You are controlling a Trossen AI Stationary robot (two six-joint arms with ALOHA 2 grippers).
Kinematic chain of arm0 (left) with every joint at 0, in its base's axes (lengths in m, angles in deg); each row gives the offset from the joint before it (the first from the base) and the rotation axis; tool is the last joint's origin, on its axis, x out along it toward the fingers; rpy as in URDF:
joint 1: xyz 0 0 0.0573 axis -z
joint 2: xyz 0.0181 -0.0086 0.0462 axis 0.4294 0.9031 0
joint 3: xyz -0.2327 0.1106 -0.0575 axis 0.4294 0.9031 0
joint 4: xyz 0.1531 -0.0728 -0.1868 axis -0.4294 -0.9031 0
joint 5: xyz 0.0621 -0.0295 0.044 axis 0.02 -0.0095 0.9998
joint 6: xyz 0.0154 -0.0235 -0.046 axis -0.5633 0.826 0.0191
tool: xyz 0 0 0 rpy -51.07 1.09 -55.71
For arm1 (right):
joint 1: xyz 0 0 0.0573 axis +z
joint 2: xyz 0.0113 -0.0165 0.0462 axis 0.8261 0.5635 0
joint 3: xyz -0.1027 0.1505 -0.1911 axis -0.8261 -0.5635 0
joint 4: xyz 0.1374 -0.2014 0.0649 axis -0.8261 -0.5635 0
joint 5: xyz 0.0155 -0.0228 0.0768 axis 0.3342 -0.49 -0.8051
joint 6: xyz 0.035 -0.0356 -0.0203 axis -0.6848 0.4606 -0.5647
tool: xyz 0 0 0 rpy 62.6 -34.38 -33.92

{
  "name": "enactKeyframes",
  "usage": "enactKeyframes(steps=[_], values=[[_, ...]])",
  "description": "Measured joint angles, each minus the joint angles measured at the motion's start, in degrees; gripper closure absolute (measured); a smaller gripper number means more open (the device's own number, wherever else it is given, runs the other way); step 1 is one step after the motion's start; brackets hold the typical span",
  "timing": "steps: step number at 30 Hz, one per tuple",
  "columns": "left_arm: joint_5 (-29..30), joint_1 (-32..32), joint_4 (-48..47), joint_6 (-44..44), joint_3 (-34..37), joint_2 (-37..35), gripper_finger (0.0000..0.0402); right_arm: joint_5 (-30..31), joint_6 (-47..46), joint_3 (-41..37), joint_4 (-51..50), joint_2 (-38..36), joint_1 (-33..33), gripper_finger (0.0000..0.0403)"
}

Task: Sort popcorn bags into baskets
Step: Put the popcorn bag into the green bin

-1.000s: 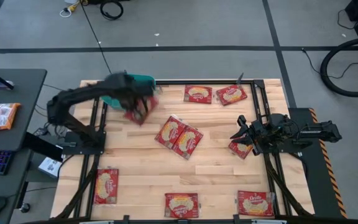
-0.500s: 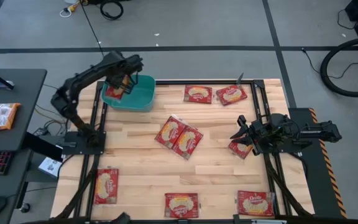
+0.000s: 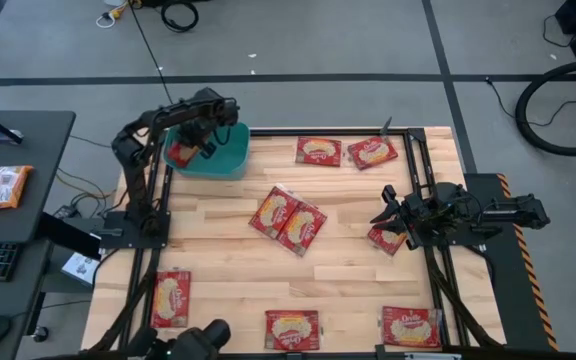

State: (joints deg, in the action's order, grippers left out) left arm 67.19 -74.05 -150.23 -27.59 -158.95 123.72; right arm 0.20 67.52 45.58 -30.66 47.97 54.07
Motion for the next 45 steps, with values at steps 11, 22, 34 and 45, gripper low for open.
enactKeyframes(steps=[11,22,34,45], values=[[0.00,-4.52,-0.05,2.44,-0.02,3.03,0.0397,5.10,5.11,0.02,0.06,0.00,0.00,0.0334],[-0.65,-8.68,-0.10,10.62,-0.02,2.76,0.0396,13.80,-9.18,0.01,3.21,0.00,0.00,0.0334],[-5.94,-10.47,-0.04,10.60,-0.02,2.85,0.0395,14.93,-26.07,0.02,23.22,-0.02,0.00,0.0334],[-11.11,-9.92,-0.02,8.27,-0.02,2.85,0.0395,16.55,-29.92,0.00,24.60,0.00,0.00,0.0334]])
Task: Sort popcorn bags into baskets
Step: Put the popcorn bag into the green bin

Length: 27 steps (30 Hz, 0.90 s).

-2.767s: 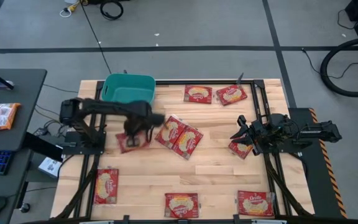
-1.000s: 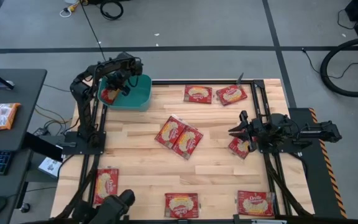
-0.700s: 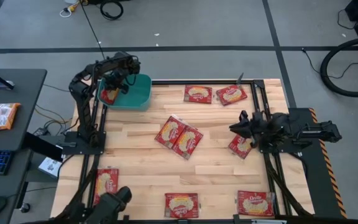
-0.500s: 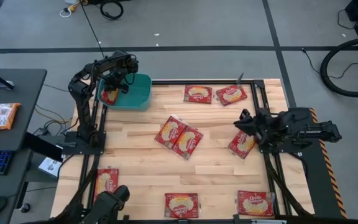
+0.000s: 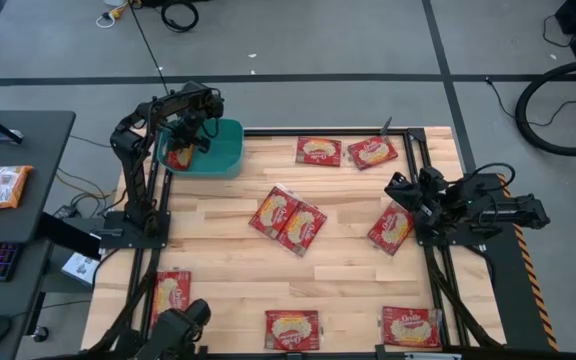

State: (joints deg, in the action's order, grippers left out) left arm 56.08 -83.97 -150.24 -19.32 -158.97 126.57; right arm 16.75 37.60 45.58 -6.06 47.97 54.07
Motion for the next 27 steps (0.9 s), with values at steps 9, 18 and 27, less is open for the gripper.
enactKeyframes(steps=[9,18,27], values=[[-7.58,1.05,-0.04,-1.75,0.00,-0.06,0.0398,0.08,0.30,0.00,-0.16,-0.02,0.00,0.0334],[-8.95,4.34,-0.02,2.93,-0.02,-3.24,0.0400,3.02,0.37,0.00,-1.17,-0.02,0.00,0.0334],[-17.41,7.91,4.57,7.98,-0.04,-8.52,0.0400,10.21,-8.97,3.19,-27.81,2.69,0.12,0.0367]])
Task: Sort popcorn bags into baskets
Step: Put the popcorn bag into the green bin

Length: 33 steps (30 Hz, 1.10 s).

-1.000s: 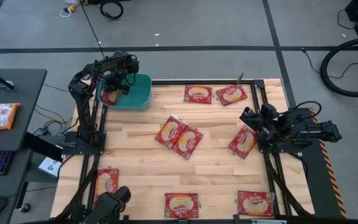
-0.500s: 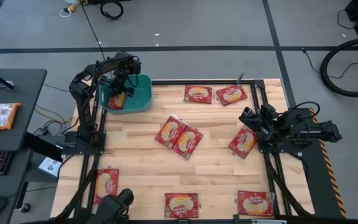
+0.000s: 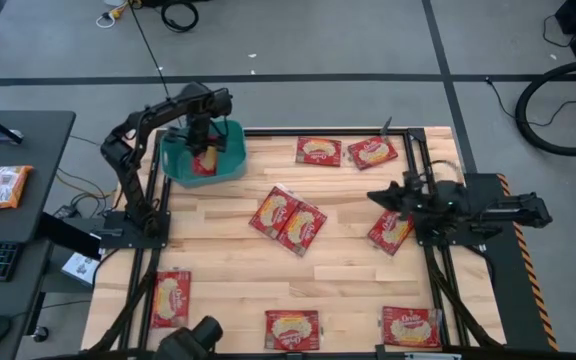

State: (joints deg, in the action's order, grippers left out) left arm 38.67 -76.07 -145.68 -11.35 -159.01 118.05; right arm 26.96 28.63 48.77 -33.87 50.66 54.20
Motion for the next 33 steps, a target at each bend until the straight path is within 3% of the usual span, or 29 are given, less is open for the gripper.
enactKeyframes(steps=[6,12,17,21,28,33], values=[[-3.41,4.86,6.11,3.19,-0.02,-0.25,0.0401,-0.09,13.83,10.65,-6.43,12.28,-0.02,0.0396],[-4.65,9.08,14.49,7.15,-0.02,-0.18,0.0399,4.08,25.40,21.71,-10.64,31.82,-2.96,0.0397],[-6.09,11.83,19.92,9.63,-0.02,-0.16,0.0398,-0.45,30.94,29.42,-10.61,51.18,-8.01,0.0398],[-10.92,13.71,25.20,10.38,-0.02,-0.14,0.0397,-1.14,38.14,37.34,-10.50,64.64,-11.76,0.0398],[-15.76,16.28,34.32,12.58,-0.02,-0.14,0.0396,1.15,67.48,46.91,-4.59,81.35,-17.69,0.0398],[-14.91,18.07,34.51,12.52,-0.02,-0.12,0.0396,1.11,73.92,49.62,-0.66,89.60,-21.30,0.0396]])
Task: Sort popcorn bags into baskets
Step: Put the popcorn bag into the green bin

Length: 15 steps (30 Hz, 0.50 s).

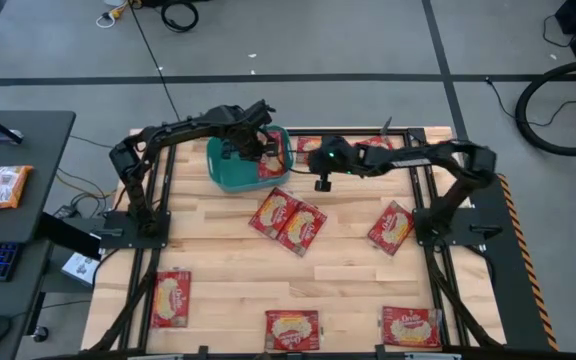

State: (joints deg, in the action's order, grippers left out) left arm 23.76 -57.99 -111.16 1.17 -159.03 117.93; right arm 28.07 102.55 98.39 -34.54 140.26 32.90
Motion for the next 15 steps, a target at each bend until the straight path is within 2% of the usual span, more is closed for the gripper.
enactKeyframes(steps=[4,9,15], values=[[2.49,1.30,0.01,0.14,0.00,0.07,0.0396,-2.37,0.16,3.91,0.16,5.30,-1.07,0.0396],[5.00,2.11,-0.51,0.24,0.07,0.65,0.0396,-4.84,0.08,12.53,-2.45,12.50,1.08,0.0396],[4.13,2.24,-3.63,-3.33,0.07,0.79,0.0396,-7.02,0.01,19.58,-4.77,17.67,4.53,0.0395]])
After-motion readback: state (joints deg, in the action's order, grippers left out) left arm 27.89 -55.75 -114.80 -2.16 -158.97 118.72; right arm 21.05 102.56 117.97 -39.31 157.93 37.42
